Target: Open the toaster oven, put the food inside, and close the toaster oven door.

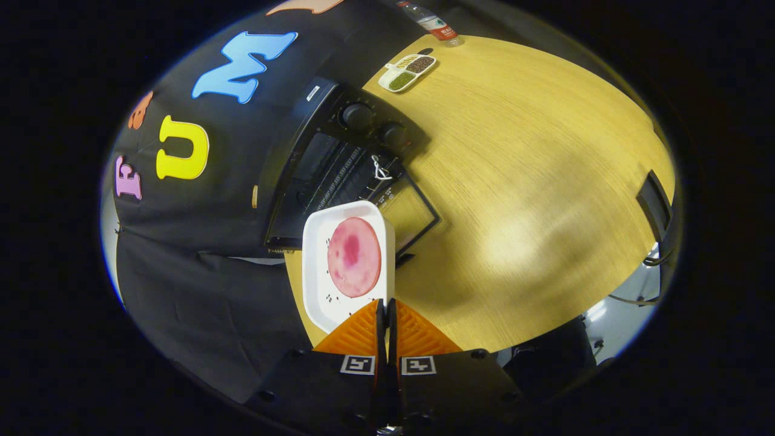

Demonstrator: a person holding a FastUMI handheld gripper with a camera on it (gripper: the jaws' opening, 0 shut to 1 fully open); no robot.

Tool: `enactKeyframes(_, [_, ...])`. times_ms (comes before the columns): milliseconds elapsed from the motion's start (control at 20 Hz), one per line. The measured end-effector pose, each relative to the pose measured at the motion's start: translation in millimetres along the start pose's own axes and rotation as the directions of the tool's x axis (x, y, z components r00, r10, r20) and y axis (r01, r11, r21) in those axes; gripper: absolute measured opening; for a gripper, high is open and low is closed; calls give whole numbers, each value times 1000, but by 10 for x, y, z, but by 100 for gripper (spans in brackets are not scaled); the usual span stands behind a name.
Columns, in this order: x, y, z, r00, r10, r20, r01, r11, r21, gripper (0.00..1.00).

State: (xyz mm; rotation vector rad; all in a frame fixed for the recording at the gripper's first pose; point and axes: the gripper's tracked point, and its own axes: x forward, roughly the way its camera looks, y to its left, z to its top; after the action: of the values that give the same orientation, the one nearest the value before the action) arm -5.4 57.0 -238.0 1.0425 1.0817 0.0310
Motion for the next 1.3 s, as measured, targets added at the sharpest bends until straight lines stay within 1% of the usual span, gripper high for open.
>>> enactKeyframes(250, [569,287,224,1000,17,14,-18,996,84,2])
enactKeyframes(350, [721,349,290,1000,16,22,-18,994,109,2])
enactKeyframes(550, [983,431,493,997,17,77,-29,987,158,2])
enactKeyframes(700, [1117,440,619,993,3,116,-26,980,197,2])
enactKeyframes(950, [1366,589,767,986,24,165,-66,966,251,2])
enactKeyframes(1150, [1560,780,861,968,69,239,-135,952,273,2])
enactKeyframes(1300, [1712,818,954,956,53,290,-143,943,302,2])
